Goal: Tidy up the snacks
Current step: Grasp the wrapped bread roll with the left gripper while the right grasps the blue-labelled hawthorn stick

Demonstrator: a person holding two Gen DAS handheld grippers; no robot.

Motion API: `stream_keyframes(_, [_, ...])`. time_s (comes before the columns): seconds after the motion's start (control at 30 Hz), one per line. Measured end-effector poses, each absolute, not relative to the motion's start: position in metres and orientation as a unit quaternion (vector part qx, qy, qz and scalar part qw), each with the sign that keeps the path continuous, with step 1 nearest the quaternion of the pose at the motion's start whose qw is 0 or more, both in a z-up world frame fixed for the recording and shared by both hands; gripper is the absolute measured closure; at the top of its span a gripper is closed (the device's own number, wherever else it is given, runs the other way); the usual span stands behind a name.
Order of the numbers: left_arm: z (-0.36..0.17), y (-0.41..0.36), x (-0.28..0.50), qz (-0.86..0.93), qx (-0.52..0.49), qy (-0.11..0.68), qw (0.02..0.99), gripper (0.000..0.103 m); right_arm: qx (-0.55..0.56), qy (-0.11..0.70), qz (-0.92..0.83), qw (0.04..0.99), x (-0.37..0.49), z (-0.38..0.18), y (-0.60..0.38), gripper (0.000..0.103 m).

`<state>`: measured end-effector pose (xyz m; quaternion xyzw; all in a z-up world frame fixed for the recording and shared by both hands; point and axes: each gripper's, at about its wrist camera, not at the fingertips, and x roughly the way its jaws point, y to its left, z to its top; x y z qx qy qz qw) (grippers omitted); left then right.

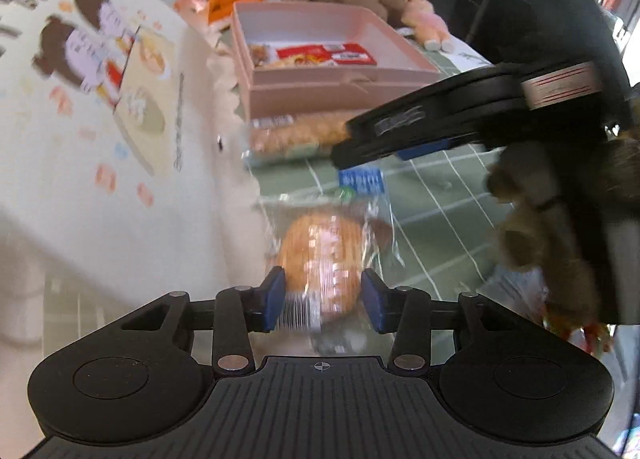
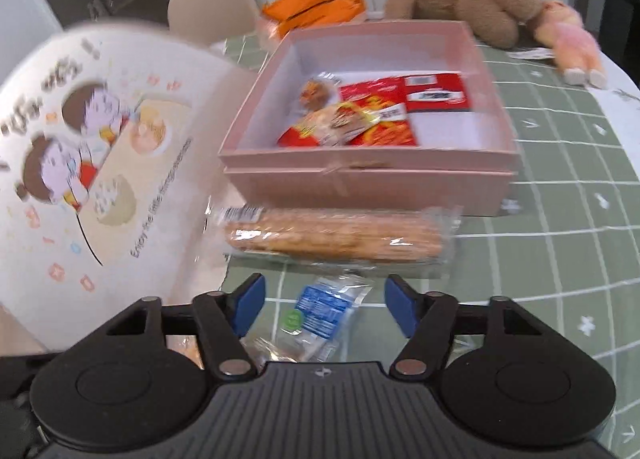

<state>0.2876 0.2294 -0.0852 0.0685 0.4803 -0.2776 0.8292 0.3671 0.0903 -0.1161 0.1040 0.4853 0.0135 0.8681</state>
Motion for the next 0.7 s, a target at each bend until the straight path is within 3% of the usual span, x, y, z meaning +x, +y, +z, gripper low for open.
stream_keyframes(0.23, [-0.083, 0.243, 0.285, -0.271, 0.042, 0.489, 0.828, 0.058, 0.058, 0.509, 0.015, 0.859, 0.324, -0.125, 0.078, 0.05])
stream_keyframes(0.4, [-0.066, 0.233, 0.285, -0.354, 0.038, 0.433, 0.828, 0.058, 0.007, 0.502, -0.064, 0.862, 0.289, -0.117, 0.041, 0.05])
stream_keyframes(0.63, [-0.085, 0.197, 0.28, -0.394, 0.223, 0.422, 0.785, 0.056, 0.075, 0.481, -0.061, 0.871, 0.234, -0.095, 0.011, 0.043])
stream_keyframes(0.7, [-0.091, 0.193, 0.276, -0.405, 0.244, 0.421, 0.774, 0.043, 0.085, 0.481, -0.059, 0.871, 0.225, -0.096, 0.012, 0.043])
